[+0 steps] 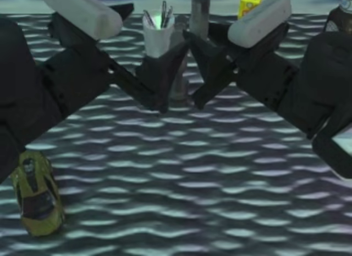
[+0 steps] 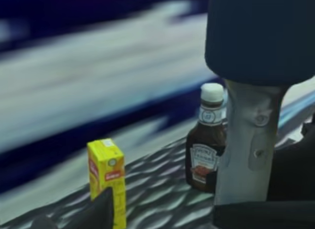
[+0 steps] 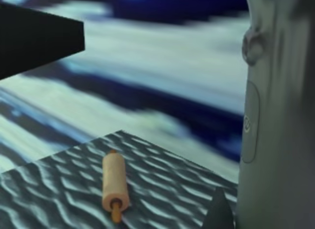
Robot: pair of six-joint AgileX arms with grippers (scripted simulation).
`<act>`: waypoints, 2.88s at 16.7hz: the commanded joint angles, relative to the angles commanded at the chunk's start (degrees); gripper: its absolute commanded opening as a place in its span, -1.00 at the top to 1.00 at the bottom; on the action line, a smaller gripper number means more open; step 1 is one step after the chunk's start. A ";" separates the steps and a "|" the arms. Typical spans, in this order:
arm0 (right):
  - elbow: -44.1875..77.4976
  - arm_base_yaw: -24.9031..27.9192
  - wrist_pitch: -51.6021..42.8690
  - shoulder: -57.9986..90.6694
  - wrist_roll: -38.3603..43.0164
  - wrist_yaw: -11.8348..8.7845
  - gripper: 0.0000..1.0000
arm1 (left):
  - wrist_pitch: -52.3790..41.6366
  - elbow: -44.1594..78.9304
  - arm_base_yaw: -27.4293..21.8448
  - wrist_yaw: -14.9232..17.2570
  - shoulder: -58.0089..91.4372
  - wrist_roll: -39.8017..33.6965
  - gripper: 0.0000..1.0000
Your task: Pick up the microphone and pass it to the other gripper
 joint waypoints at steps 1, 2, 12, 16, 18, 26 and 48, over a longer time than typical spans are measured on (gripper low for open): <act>0.00 0.00 0.00 0.00 0.00 0.00 1.00 | 0.61 1.46 -0.42 -0.33 1.98 0.00 -1.00; 0.00 0.00 0.00 0.00 0.00 0.00 1.00 | 1.38 3.27 -0.91 -0.74 4.56 0.00 -1.00; 0.00 0.00 0.00 0.00 0.00 0.00 1.00 | 6.38 15.43 -4.04 -3.61 22.01 0.01 -1.00; 0.00 0.00 0.00 0.00 0.00 0.00 1.00 | 6.38 15.43 -4.04 -3.61 22.01 0.01 -0.55; 0.00 0.00 0.00 0.00 0.00 0.00 1.00 | 6.38 15.43 -4.04 -3.61 22.01 0.01 -0.25; 0.00 0.00 0.00 0.00 0.00 0.00 1.00 | 6.38 15.43 -4.04 -3.61 22.01 0.01 0.96; 0.00 0.00 0.00 0.00 0.00 0.00 -0.96 | 6.38 15.43 -4.04 -3.61 22.01 0.01 1.00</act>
